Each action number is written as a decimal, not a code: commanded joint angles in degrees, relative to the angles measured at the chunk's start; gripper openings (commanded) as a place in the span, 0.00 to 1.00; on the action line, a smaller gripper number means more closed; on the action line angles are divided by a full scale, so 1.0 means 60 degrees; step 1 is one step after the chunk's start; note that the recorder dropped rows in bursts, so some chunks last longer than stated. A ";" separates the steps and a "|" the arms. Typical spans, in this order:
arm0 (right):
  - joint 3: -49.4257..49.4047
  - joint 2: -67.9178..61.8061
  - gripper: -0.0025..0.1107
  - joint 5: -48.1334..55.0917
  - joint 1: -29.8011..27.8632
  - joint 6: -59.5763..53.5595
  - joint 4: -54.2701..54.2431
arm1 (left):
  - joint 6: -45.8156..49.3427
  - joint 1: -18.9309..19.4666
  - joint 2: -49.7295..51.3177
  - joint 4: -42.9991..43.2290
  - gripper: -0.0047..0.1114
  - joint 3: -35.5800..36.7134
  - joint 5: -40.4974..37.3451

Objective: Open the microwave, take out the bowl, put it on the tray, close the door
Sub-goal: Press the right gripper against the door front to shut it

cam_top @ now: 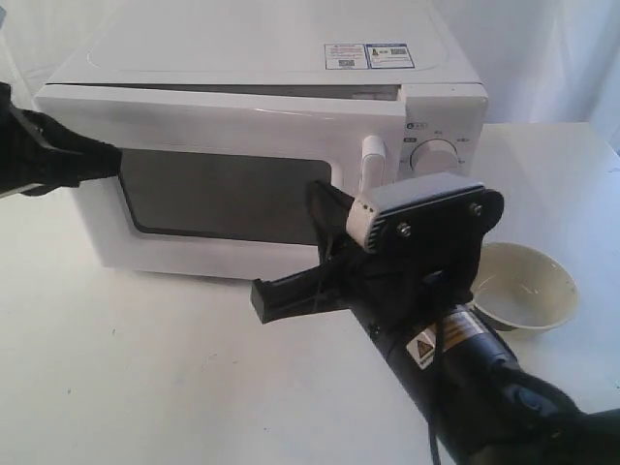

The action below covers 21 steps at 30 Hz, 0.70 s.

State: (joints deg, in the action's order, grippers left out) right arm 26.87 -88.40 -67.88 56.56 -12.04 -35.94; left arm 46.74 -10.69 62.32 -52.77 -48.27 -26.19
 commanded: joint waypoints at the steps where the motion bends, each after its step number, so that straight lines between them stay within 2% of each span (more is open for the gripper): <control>1: 0.0496 -0.0669 0.02 -0.0347 0.0009 0.0074 -0.0087 | -0.0154 -0.0046 -0.1001 -0.0344 0.04 0.0747 0.0157; 8: 0.1569 -0.1311 0.02 -0.0347 -0.0010 -0.0656 -0.0700 | -0.0082 -0.0046 -0.1610 -0.0362 0.04 0.1414 0.0725; 12: 0.2068 -0.1536 0.02 -0.0347 -0.0042 -0.1068 -0.1470 | -0.0082 -0.0046 -0.1610 -0.0362 0.04 0.1431 0.0702; 21: 0.2683 -0.2000 0.02 -0.0347 -0.0485 -0.1195 -0.1629 | -0.0082 -0.0046 -0.1610 -0.0408 0.04 0.1431 0.0610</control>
State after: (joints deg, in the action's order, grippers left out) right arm 41.85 -99.94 -69.14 54.67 -18.54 -45.20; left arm 46.51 -10.69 53.09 -54.05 -40.06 -21.74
